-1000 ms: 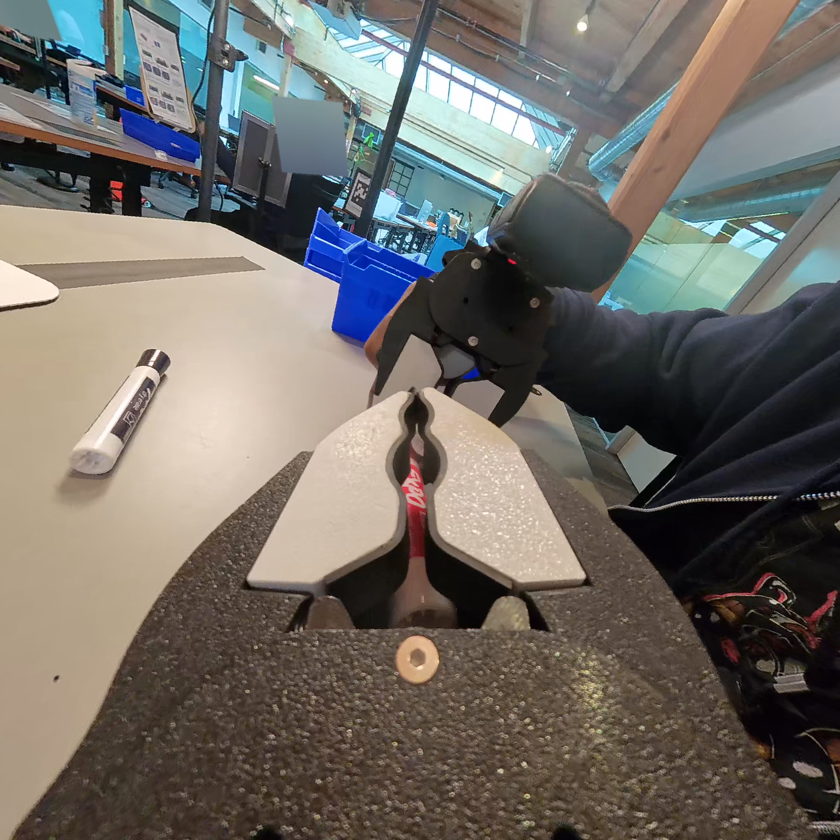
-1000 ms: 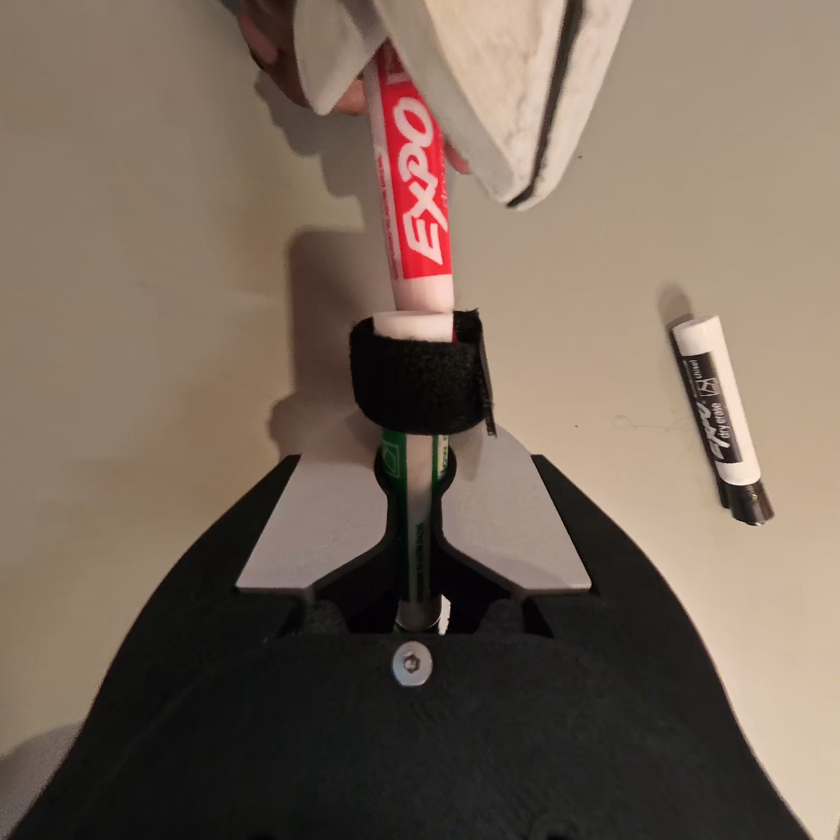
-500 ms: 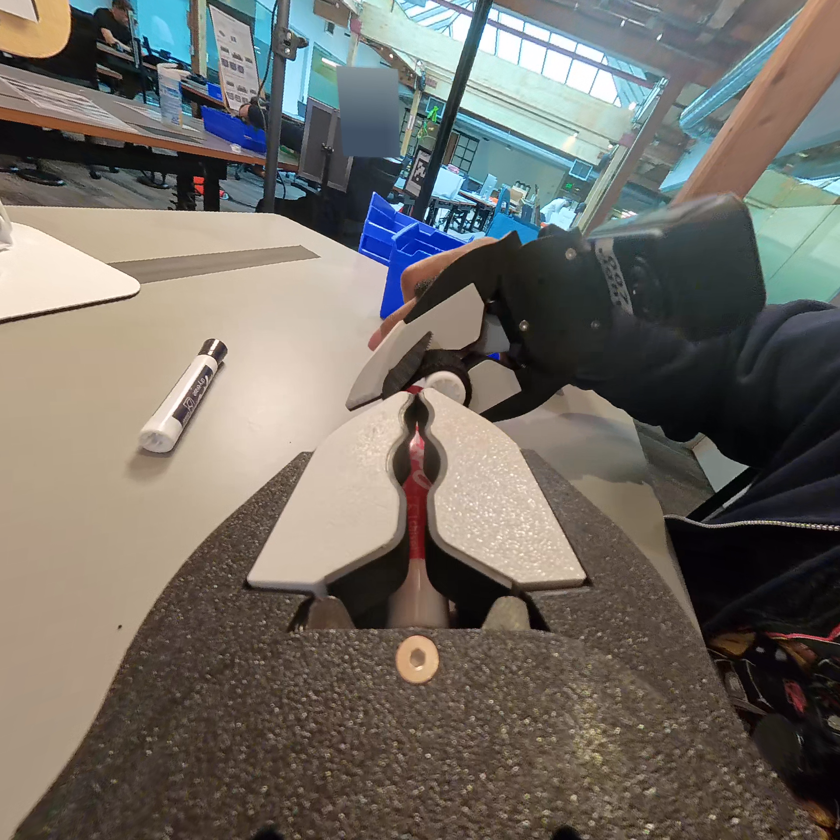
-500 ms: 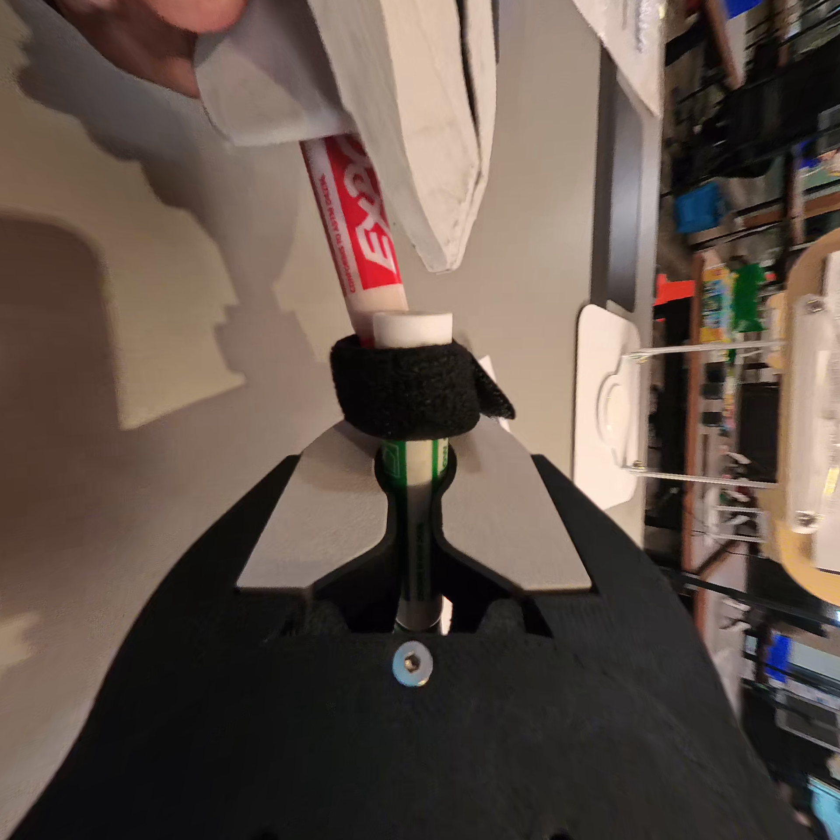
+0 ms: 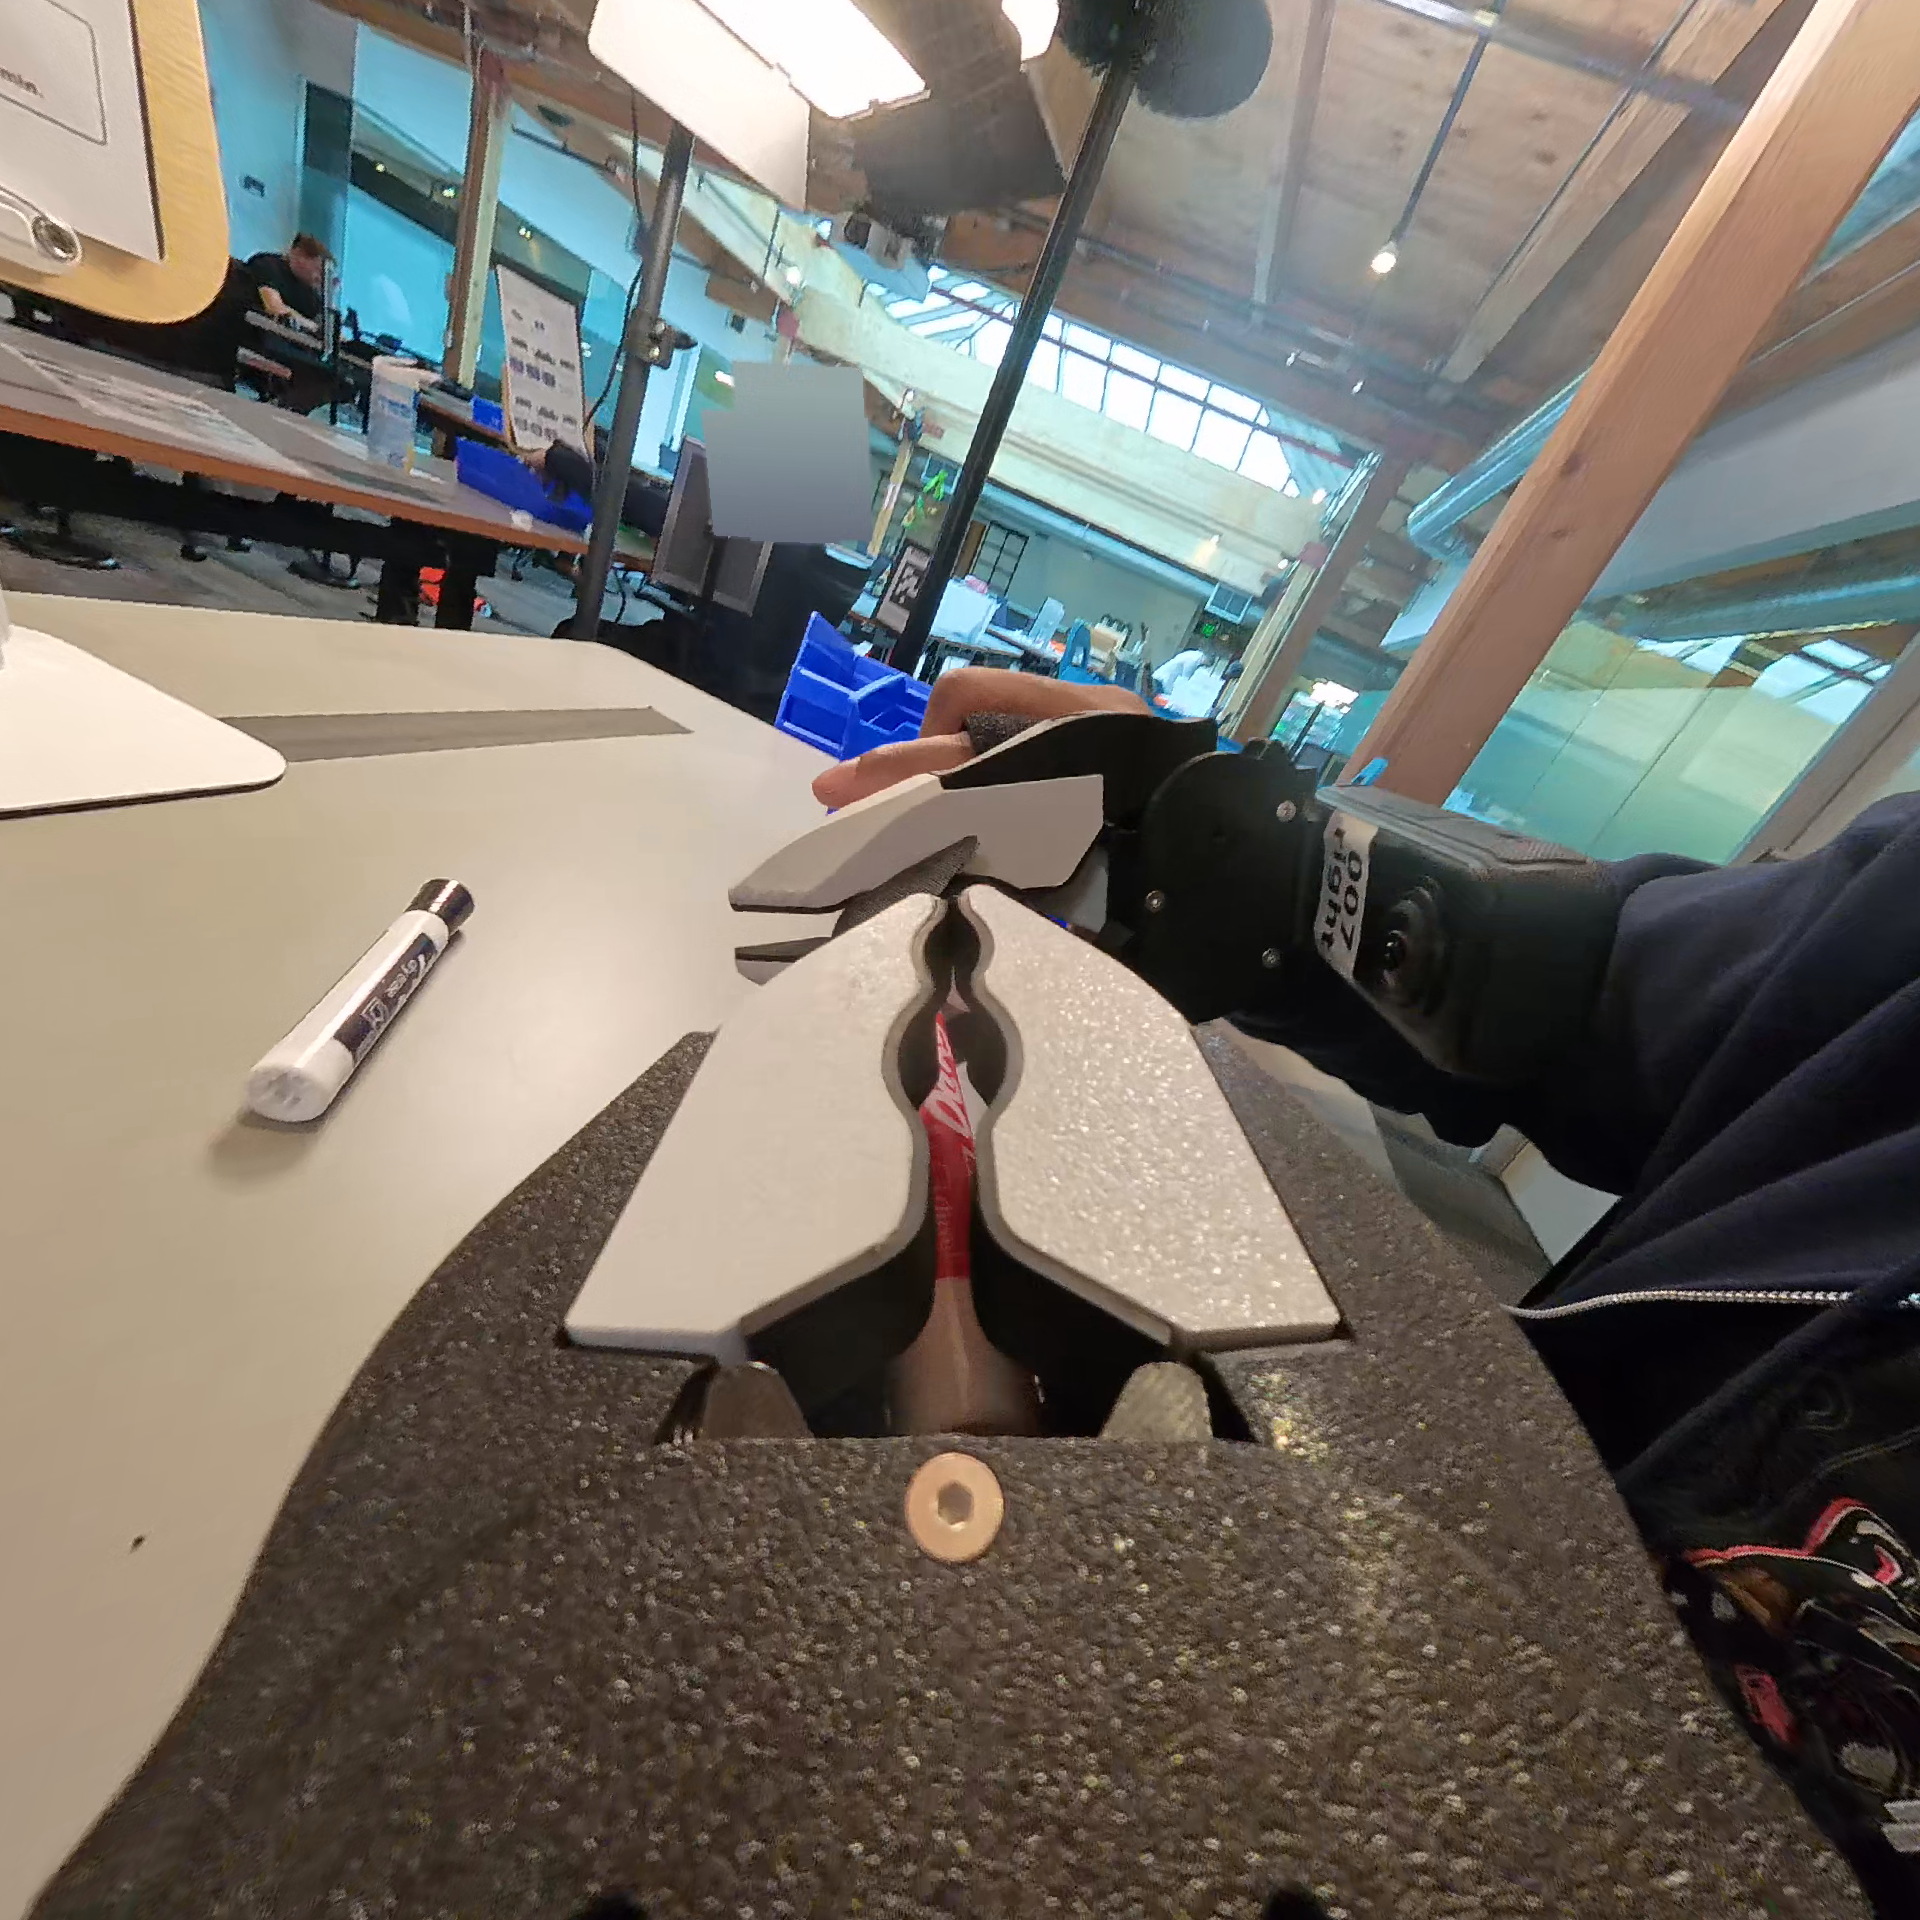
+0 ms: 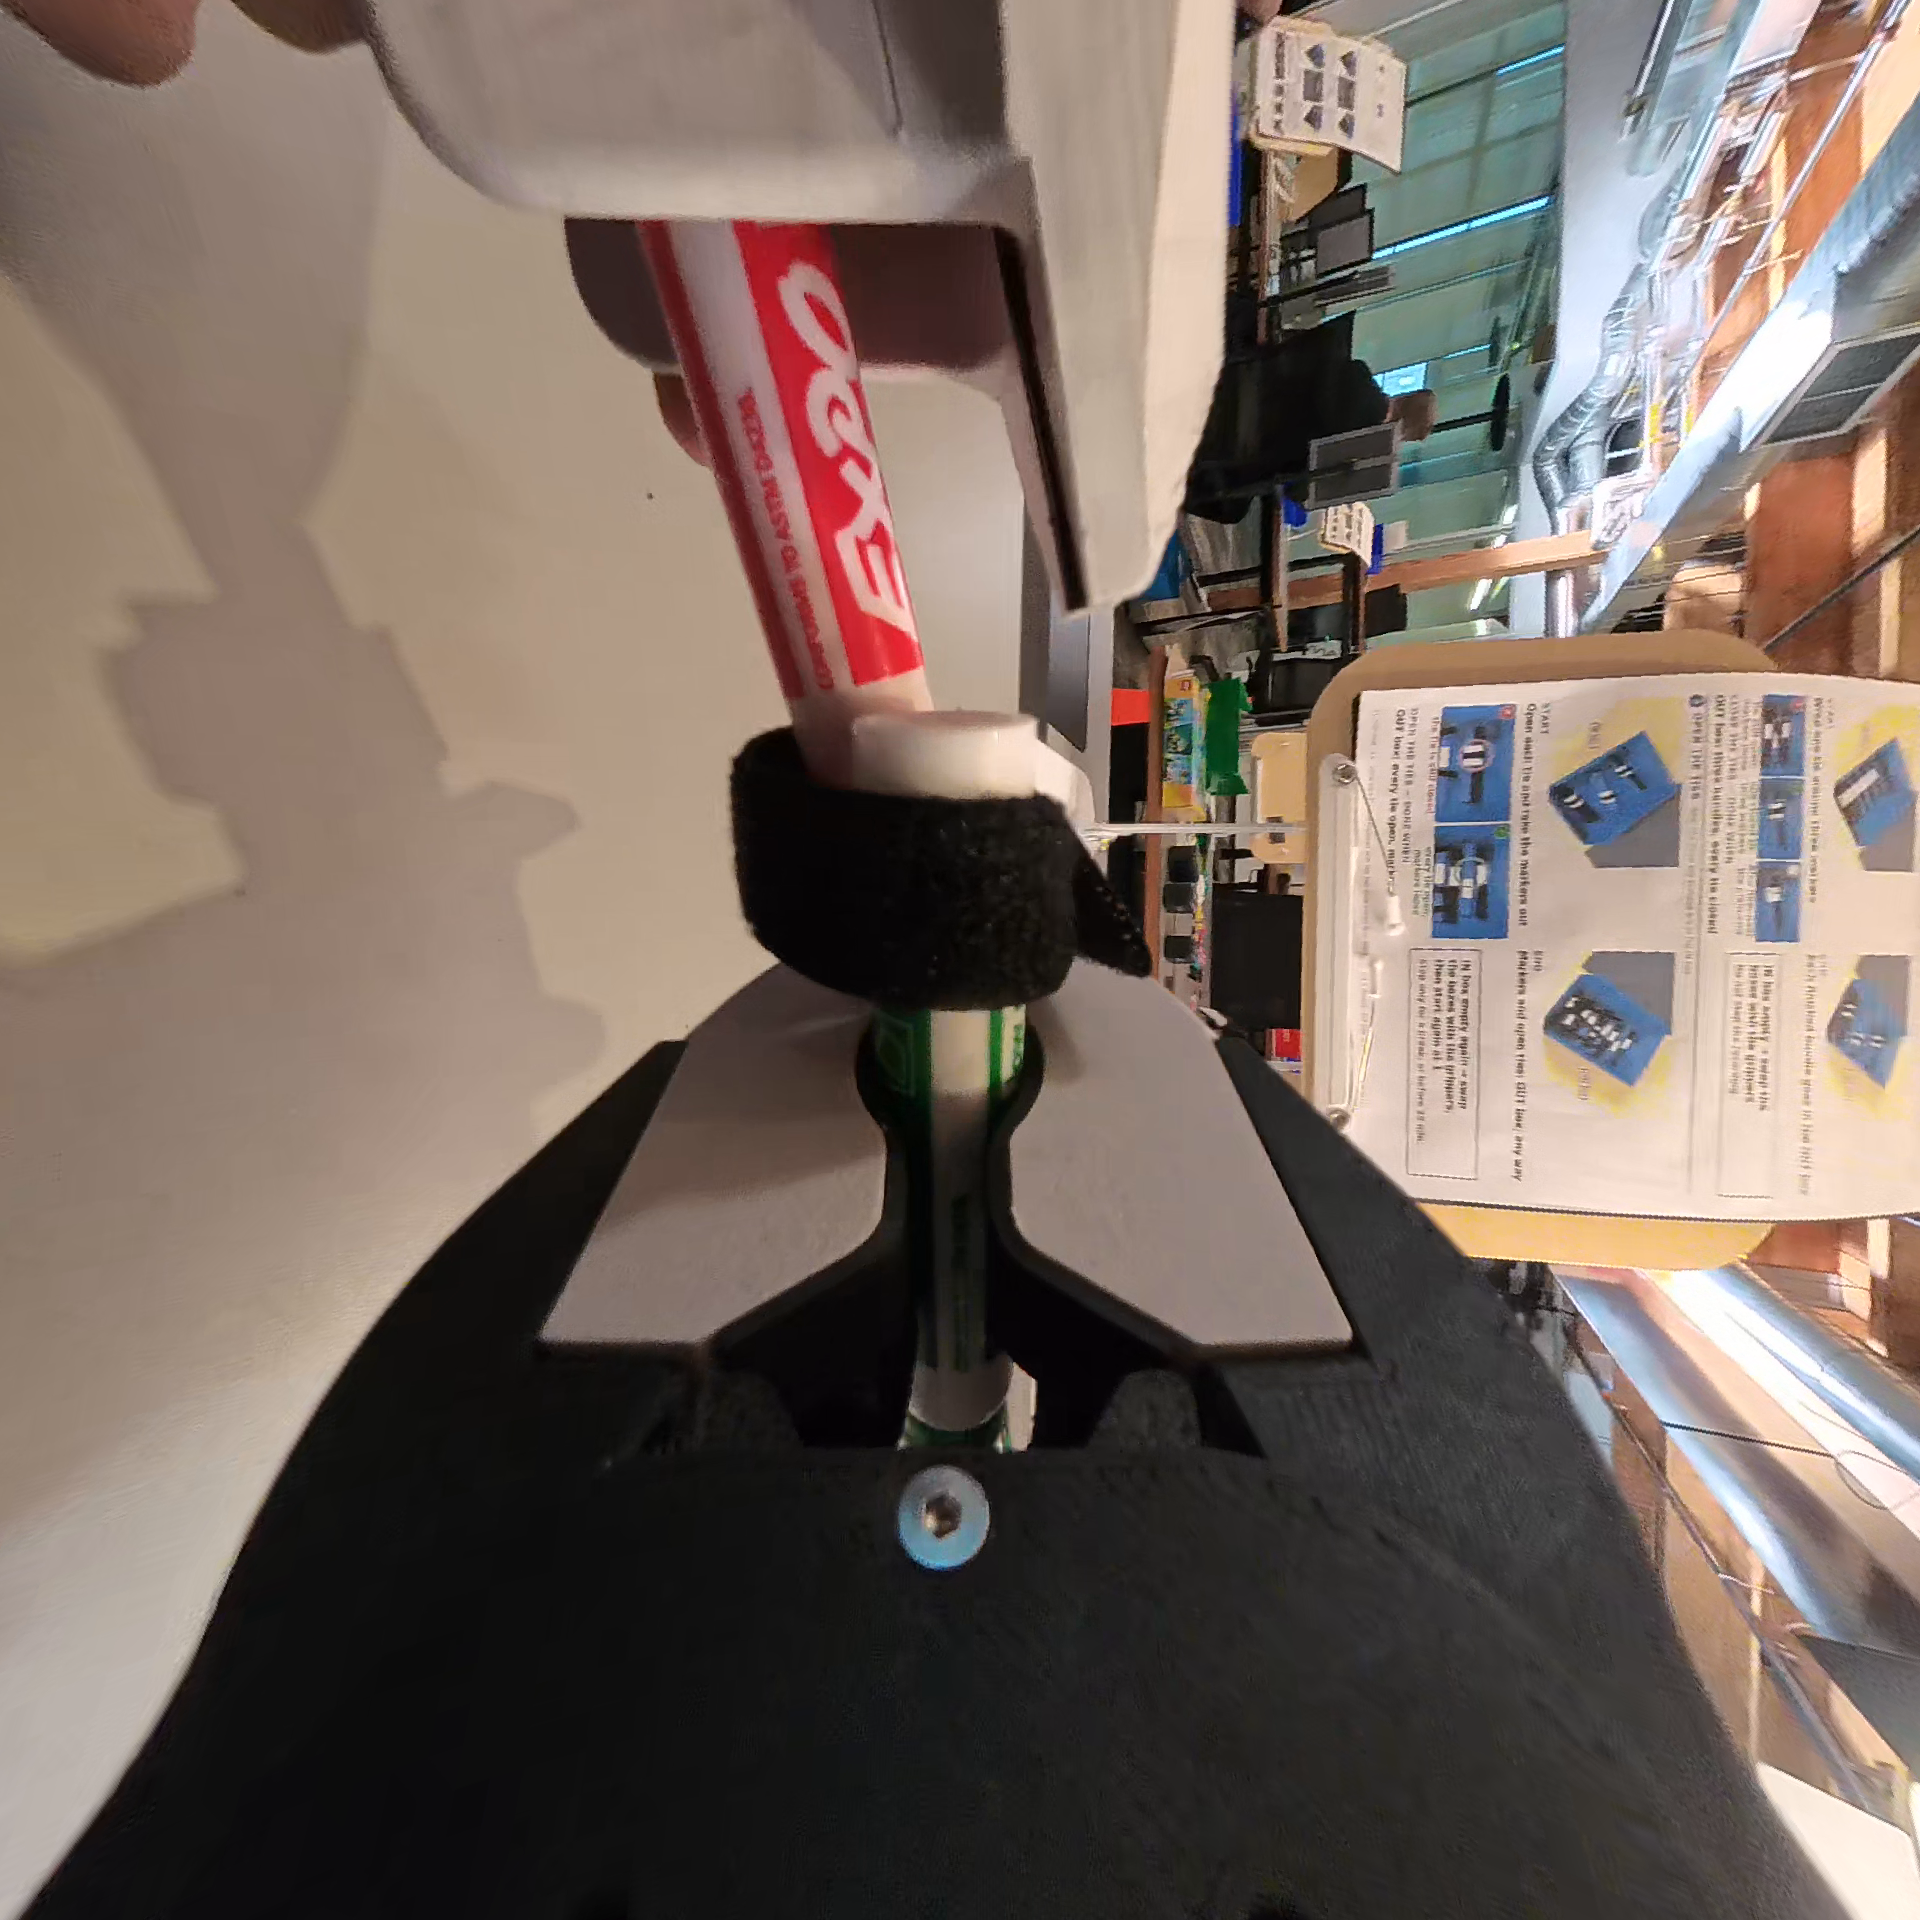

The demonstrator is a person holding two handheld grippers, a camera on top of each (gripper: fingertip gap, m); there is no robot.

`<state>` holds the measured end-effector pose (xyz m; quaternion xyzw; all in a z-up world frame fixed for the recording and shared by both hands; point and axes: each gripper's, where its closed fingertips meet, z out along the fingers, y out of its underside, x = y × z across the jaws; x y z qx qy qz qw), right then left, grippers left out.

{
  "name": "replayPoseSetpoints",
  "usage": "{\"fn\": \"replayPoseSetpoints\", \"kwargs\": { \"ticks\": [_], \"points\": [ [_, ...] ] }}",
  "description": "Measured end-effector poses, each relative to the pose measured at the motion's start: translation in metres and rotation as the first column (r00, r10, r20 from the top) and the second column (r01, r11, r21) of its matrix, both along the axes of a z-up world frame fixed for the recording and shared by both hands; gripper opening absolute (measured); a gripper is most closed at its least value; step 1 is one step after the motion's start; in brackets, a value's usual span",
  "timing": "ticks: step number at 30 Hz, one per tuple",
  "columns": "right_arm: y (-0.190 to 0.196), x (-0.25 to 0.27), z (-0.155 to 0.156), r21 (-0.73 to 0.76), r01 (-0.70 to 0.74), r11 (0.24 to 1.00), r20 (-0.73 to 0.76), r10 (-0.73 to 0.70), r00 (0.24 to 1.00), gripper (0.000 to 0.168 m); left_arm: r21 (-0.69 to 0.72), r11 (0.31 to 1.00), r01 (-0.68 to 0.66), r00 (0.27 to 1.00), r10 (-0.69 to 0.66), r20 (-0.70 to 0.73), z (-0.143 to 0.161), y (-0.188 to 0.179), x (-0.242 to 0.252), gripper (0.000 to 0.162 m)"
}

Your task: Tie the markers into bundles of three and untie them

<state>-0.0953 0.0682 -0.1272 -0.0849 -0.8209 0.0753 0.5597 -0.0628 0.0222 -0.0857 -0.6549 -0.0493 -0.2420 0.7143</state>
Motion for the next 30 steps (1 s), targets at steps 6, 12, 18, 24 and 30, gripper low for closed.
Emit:
{"fn": "replayPoseSetpoints", "kwargs": {
  "ticks": [6,12,18,24,30],
  "points": [
    [-0.002,-0.001,0.015,0.03,-0.012,0.999,-0.097,0.015,0.995,0.01,0.096,0.995,0.034,0.999,-0.038,0.038,0.01,-0.006,-0.002,0.0],
    [-0.005,-0.002,0.026,0.112,-0.006,0.994,-0.193,0.027,0.981,0.011,0.164,0.987,0.009,0.999,-0.017,0.05,0.019,-0.011,-0.004,0.0],
    [-0.006,-0.004,0.035,0.204,0.023,0.979,-0.272,0.034,0.962,0.011,0.207,0.976,-0.059,0.997,0.047,0.061,0.025,-0.016,-0.011,0.0],
    [-0.009,-0.006,0.042,0.305,0.045,0.951,-0.328,0.061,0.943,0.011,0.221,0.974,-0.041,0.996,0.022,0.089,0.024,-0.016,-0.009,0.0],
    [-0.01,-0.008,0.047,0.34,0.063,0.938,-0.355,0.066,0.933,0.01,0.228,0.973,-0.033,0.991,0.002,0.132,0.023,-0.016,-0.011,0.0]
  ]
}}
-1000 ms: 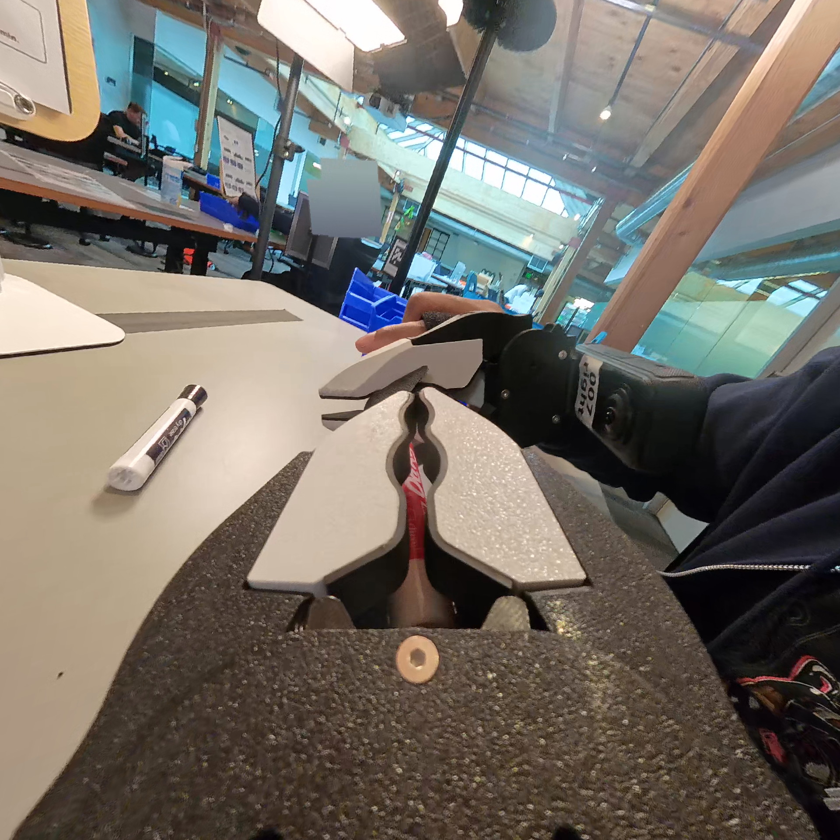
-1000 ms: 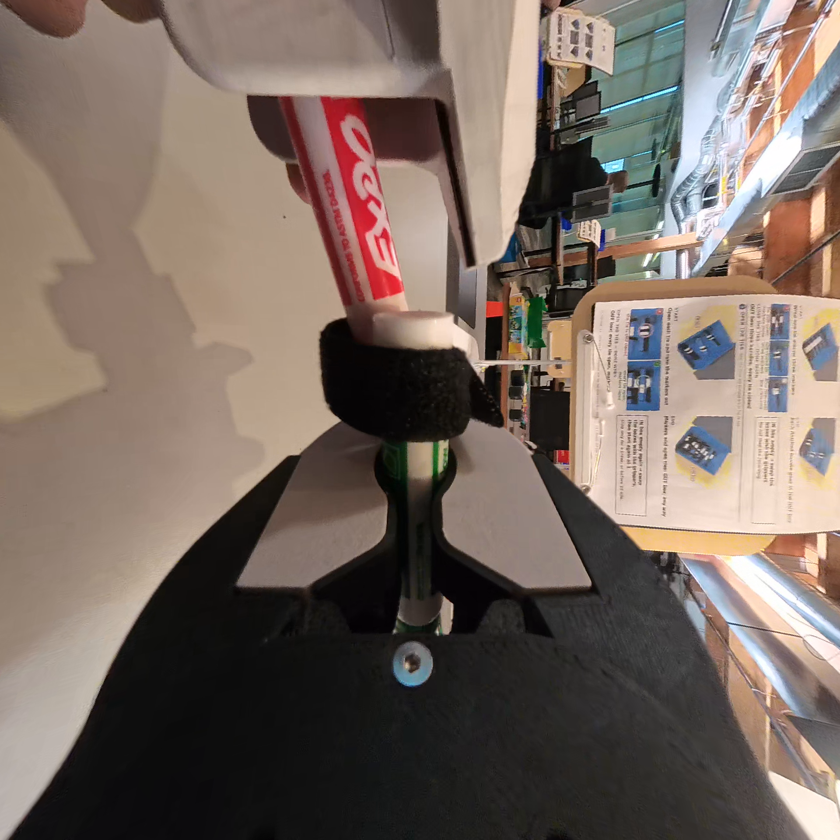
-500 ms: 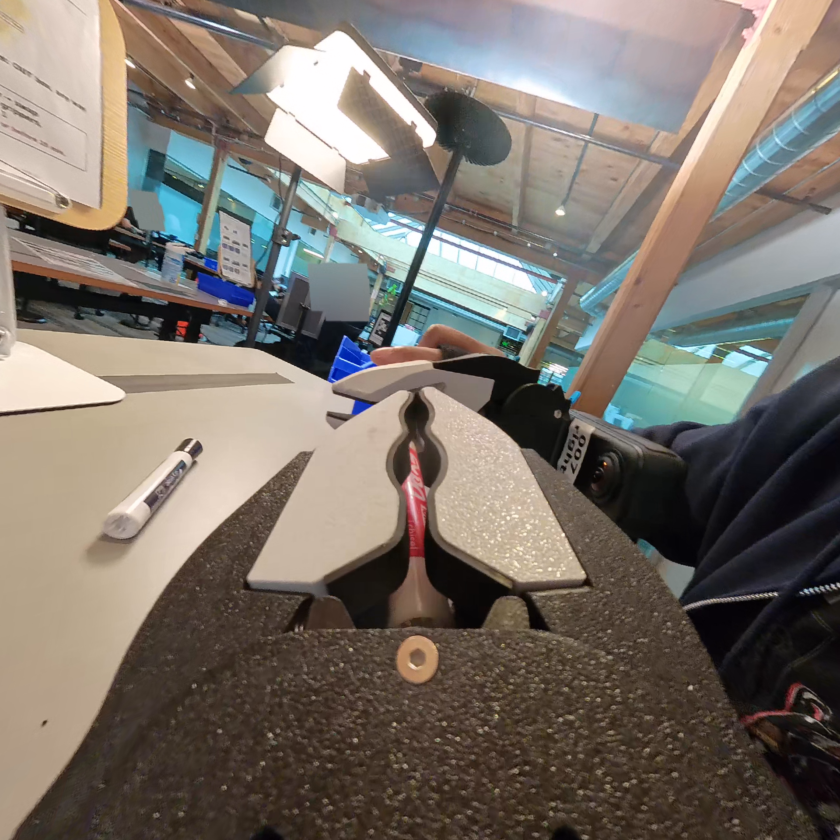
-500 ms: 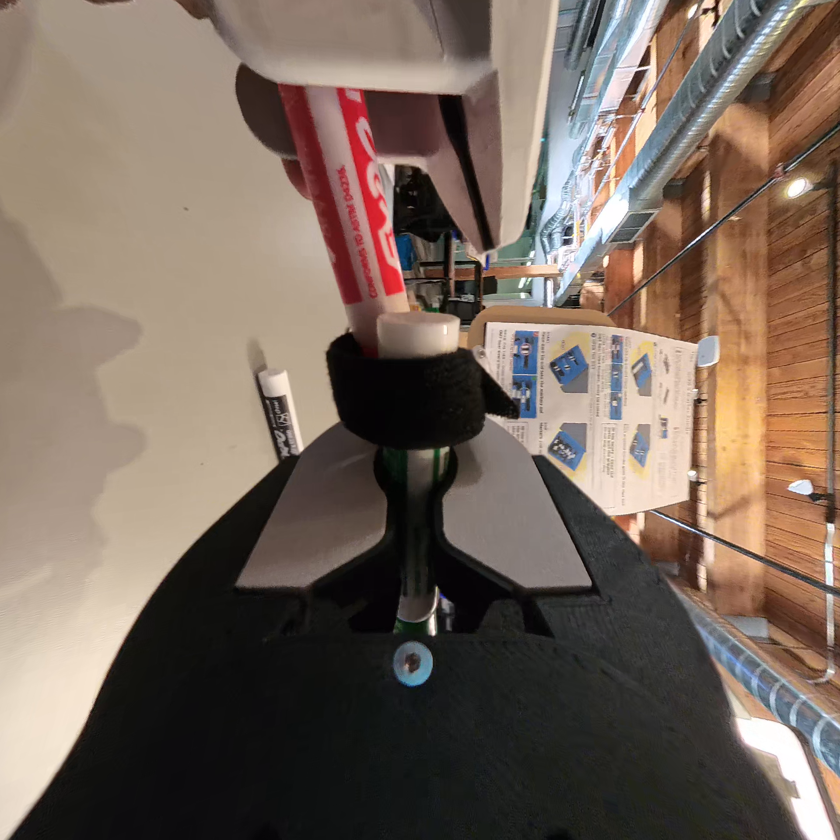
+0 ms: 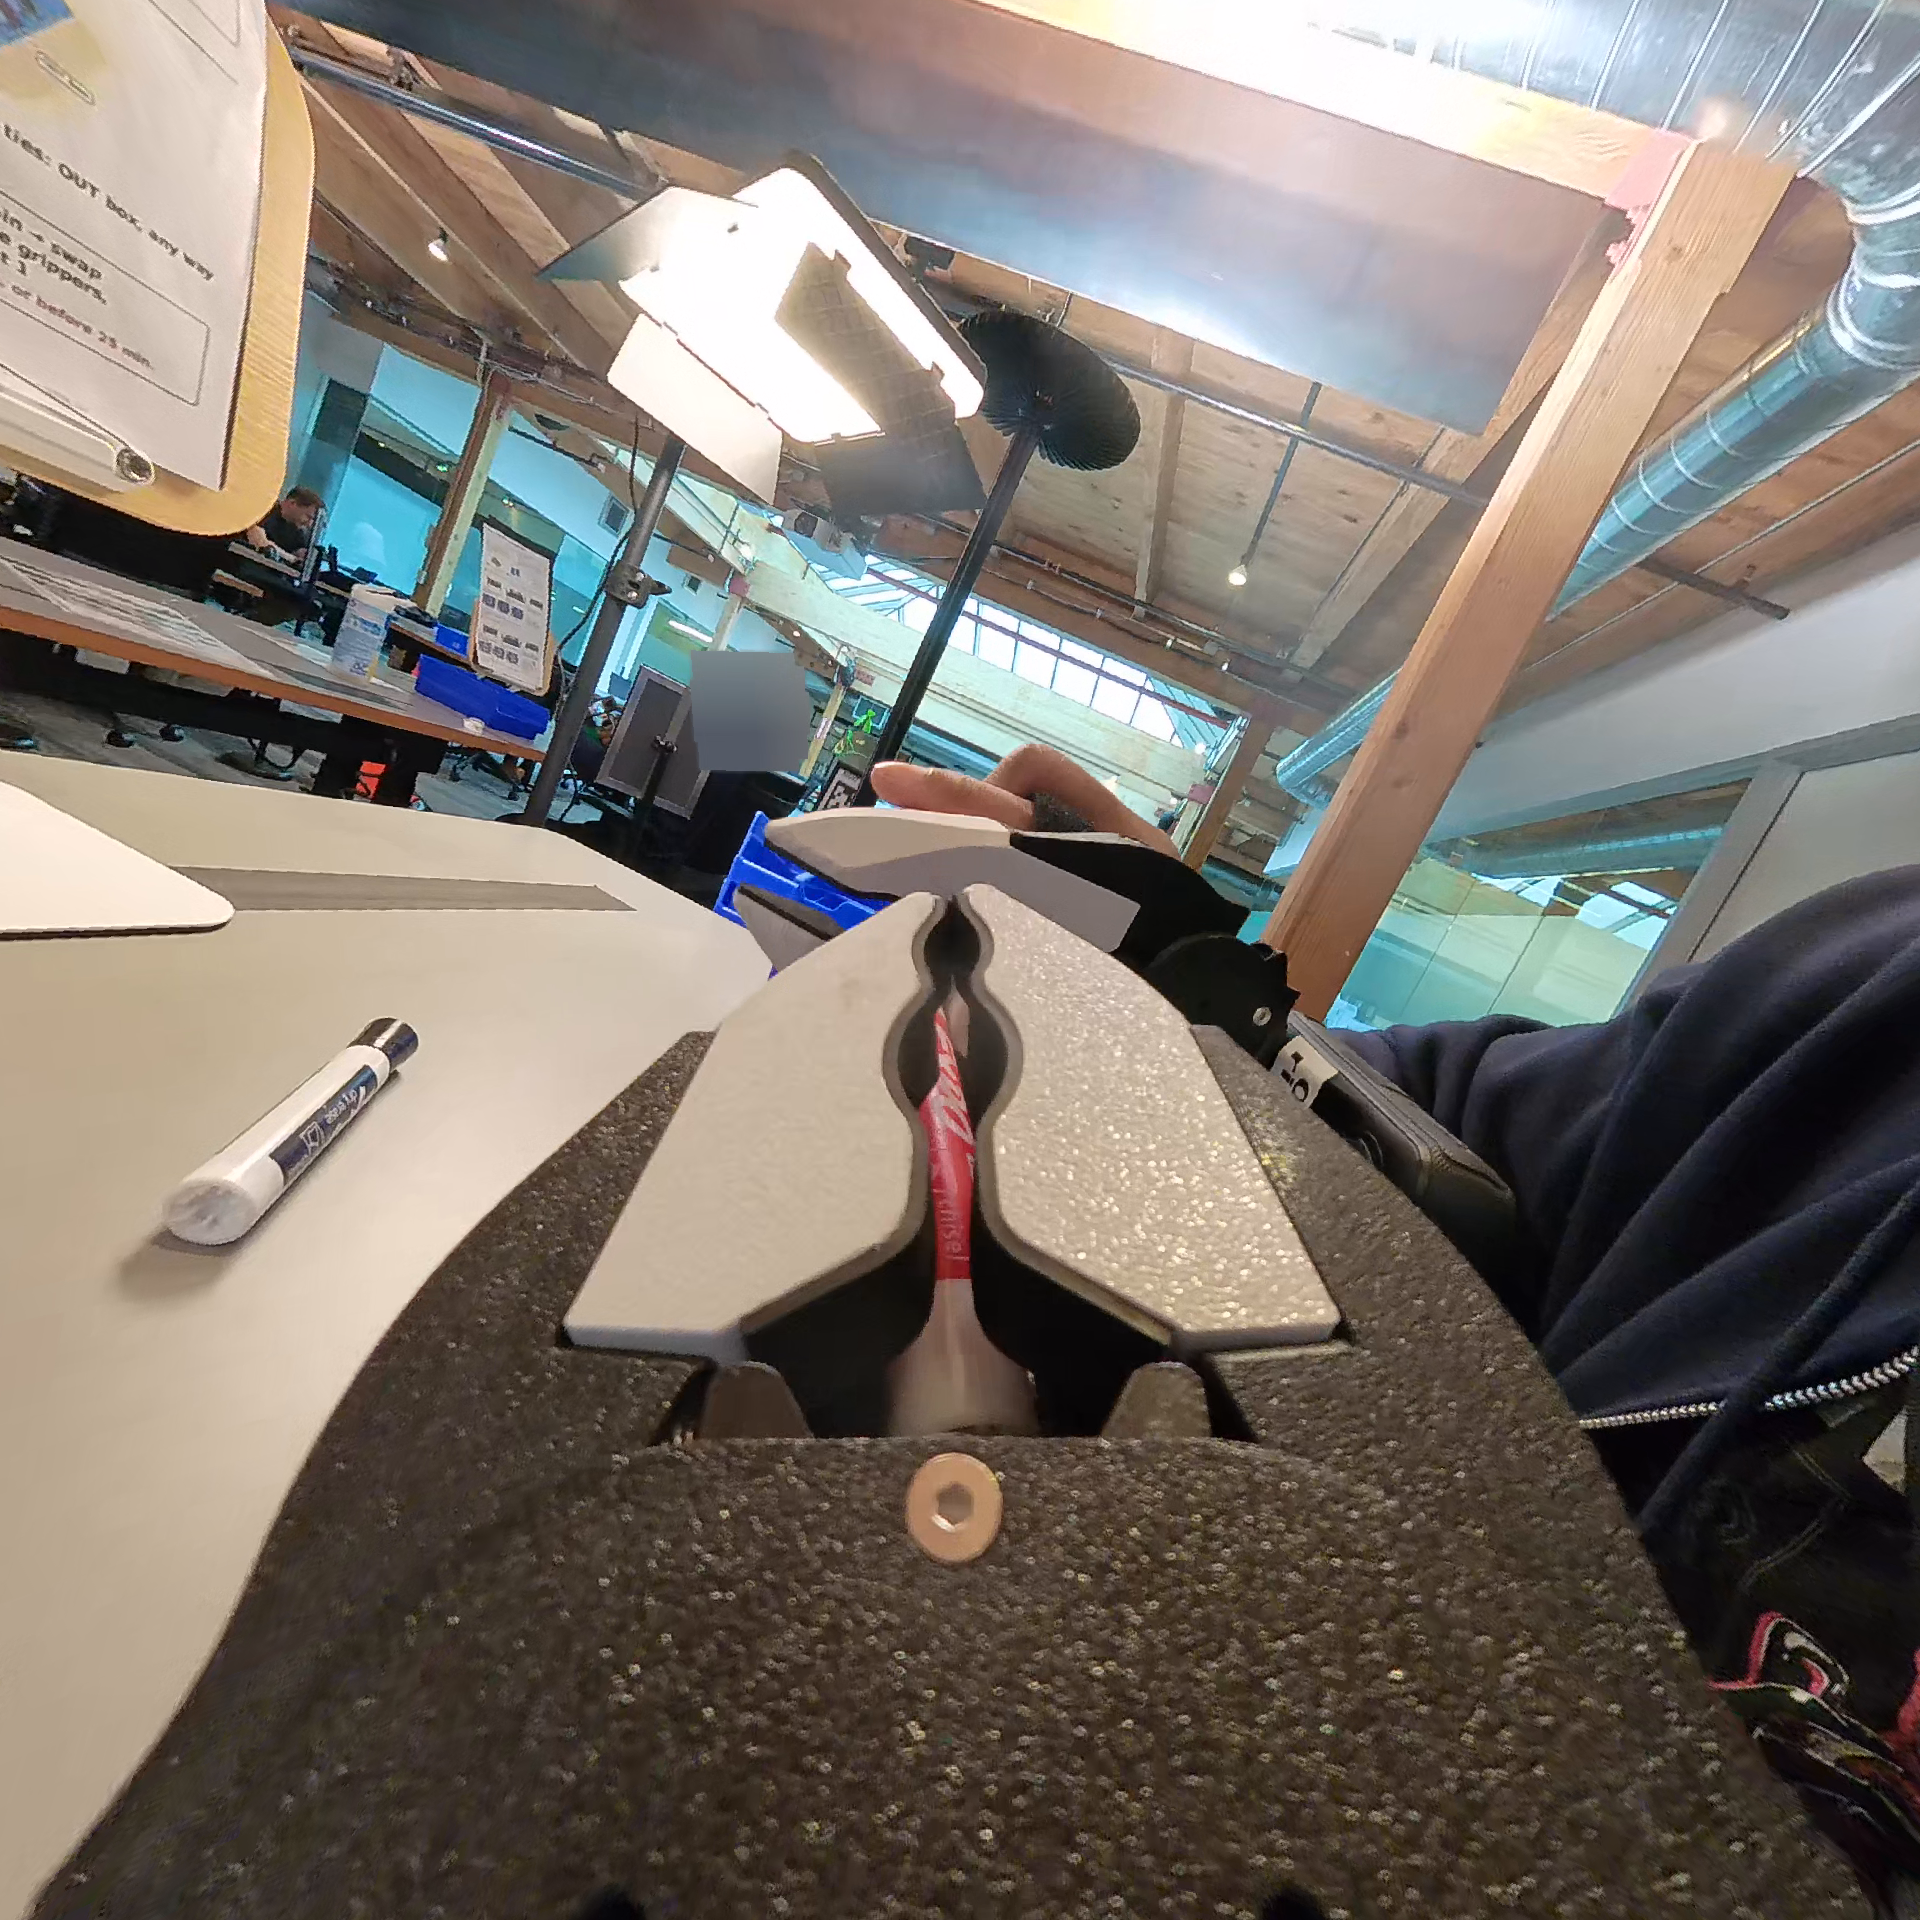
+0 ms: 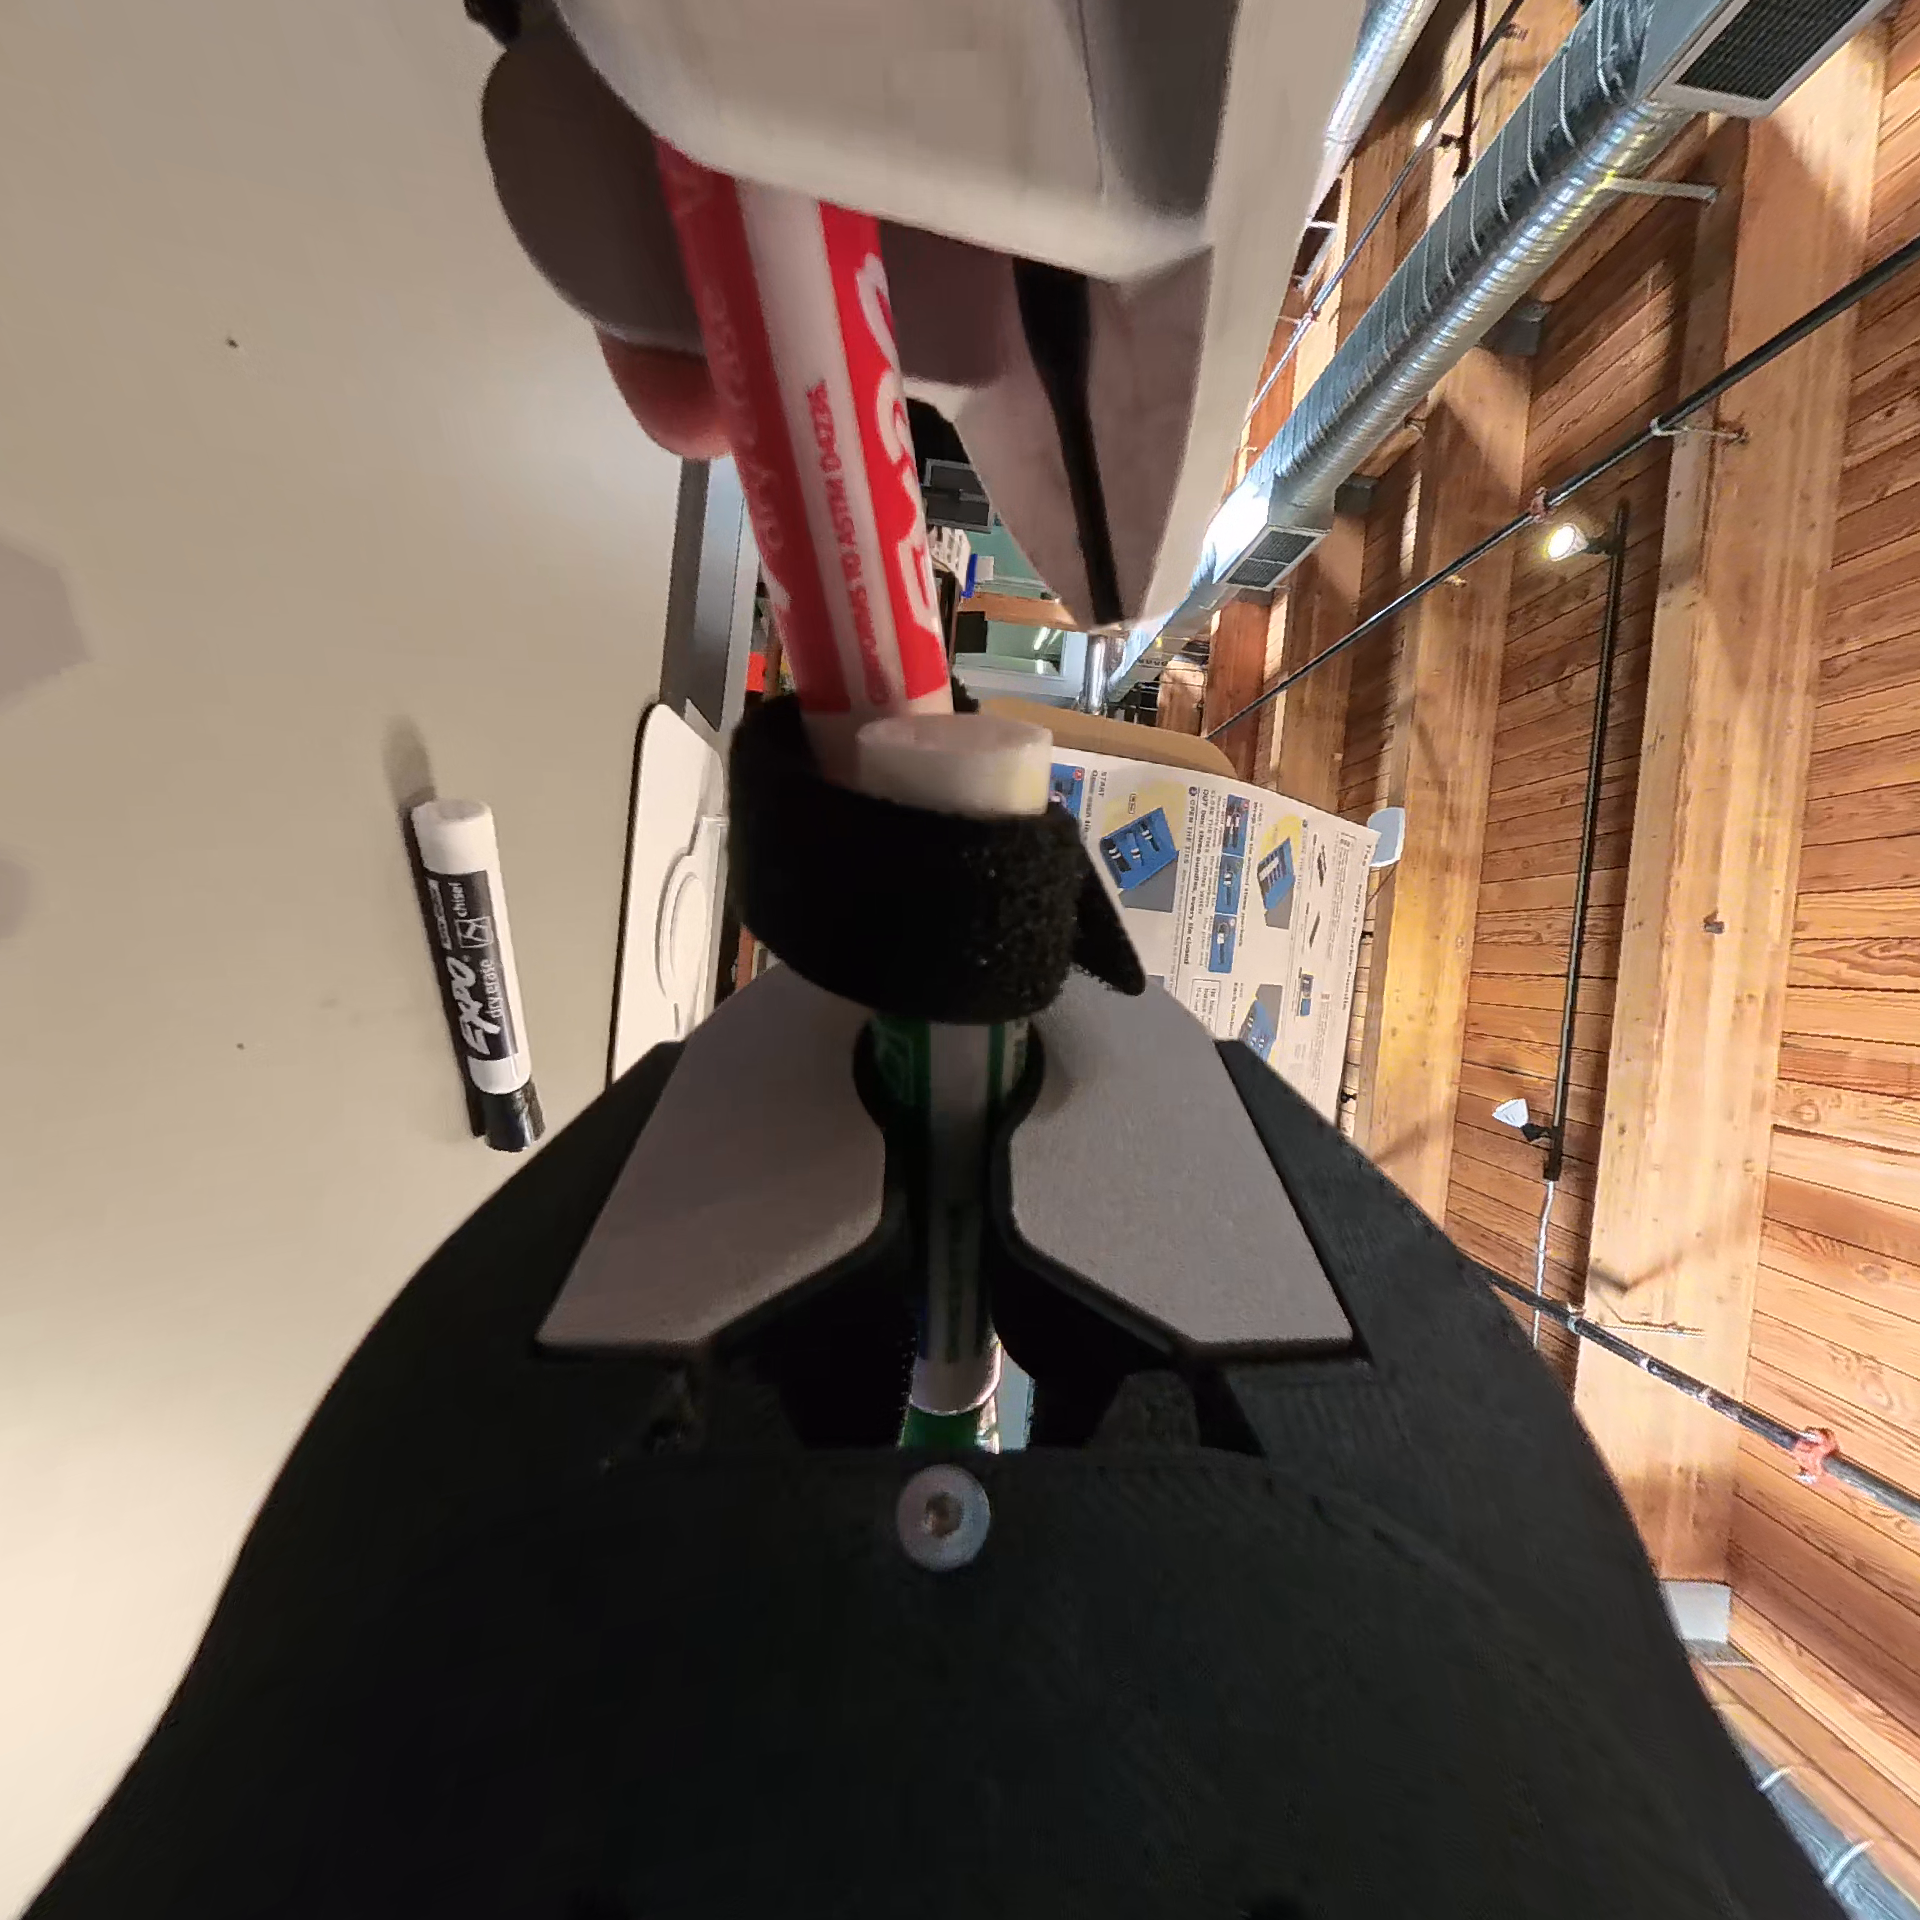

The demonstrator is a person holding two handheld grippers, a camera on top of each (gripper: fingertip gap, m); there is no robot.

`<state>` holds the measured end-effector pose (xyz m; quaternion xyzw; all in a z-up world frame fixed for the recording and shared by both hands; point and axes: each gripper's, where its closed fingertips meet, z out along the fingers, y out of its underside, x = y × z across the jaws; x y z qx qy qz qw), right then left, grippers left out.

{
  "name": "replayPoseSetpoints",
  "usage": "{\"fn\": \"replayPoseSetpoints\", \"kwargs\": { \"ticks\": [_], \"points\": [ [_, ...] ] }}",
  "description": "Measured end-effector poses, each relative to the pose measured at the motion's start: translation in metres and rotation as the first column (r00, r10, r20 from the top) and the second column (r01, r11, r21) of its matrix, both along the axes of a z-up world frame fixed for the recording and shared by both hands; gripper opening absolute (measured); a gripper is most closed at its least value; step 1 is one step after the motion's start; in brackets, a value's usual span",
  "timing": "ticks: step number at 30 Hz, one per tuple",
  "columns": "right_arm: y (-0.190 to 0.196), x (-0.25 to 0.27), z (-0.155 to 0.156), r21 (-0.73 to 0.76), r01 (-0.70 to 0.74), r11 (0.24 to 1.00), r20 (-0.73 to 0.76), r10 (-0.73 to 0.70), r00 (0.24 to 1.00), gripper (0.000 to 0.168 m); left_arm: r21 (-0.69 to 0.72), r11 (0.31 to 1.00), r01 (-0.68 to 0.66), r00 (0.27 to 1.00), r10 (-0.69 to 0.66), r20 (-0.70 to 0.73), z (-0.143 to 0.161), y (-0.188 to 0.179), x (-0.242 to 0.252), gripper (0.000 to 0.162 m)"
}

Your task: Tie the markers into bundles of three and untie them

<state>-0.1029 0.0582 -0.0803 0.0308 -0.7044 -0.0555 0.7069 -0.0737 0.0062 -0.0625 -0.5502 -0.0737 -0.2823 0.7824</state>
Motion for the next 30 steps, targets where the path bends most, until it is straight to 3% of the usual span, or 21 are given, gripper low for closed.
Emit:
{"fn": "replayPoseSetpoints", "kwargs": {
  "ticks": [9,14,30],
  "points": [
    [-0.001,-0.001,0.007,0.024,0.02,1.0,-0.058,-0.018,0.998,0.015,0.037,0.999,0.03,0.989,-0.035,0.143,0.001,-0.002,-0.008,0.0],
    [-0.003,-0.001,0.011,0.068,0.017,0.998,-0.09,-0.011,0.996,0.017,0.088,0.994,0.062,0.981,-0.077,0.176,0.007,-0.006,-0.007,0.0],
    [-0.005,-0.003,0.016,0.204,0.047,0.978,-0.144,-0.018,0.989,0.017,0.042,0.999,0.023,0.975,-0.032,0.22,0.001,-0.001,-0.01,0.0]
  ]
}}
